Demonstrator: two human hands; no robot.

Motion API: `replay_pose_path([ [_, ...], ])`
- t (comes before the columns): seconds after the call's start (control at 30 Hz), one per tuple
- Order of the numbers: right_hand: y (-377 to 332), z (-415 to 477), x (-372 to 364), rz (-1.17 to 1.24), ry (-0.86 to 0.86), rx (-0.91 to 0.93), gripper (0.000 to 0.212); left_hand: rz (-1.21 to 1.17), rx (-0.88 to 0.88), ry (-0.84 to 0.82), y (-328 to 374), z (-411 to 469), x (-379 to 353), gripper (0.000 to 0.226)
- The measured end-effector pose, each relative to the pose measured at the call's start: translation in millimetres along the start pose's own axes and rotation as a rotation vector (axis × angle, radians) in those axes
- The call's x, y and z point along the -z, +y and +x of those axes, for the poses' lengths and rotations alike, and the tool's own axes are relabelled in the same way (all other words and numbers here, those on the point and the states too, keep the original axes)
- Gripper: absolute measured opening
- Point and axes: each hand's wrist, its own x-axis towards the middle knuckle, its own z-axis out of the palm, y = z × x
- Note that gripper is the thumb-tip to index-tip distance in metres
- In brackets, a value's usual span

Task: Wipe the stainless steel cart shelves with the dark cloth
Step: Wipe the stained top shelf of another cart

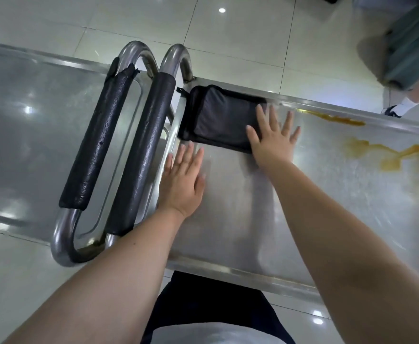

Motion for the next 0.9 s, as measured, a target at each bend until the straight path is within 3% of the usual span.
replay_pose_path([
  [0.2,31.7,-7.1,-11.4,-0.023,-0.024,-0.014,0.055,0.013,-0.137,-0.11,48.2,112.2,16.1,0.057],
  [0.3,44.2,-2.1,-5.6,-0.074,-0.028,0.005,0.054,0.134,-0.097,-0.206,75.7,166.8,12.3,0.059],
  [0.4,65.0,-0.9,-6.8,-0.156,-0.053,-0.025,0.054,0.179,0.054,-0.267,82.2,184.7,-2.5,0.071],
  [0.47,68.9,-1.6,-12.6,-0.148,-0.042,-0.032,0.054,0.181,0.119,-0.26,78.2,181.6,-10.7,0.076],
  [0.7,69.4,3.4,-15.7,-0.107,-0.006,-0.037,0.055,0.19,0.1,-0.265,75.1,156.7,-12.1,0.075],
  [0.9,70.0,2.9,-13.4,-0.085,-0.011,-0.018,0.057,0.134,0.032,-0.216,84.7,20.1,-17.6,0.075],
])
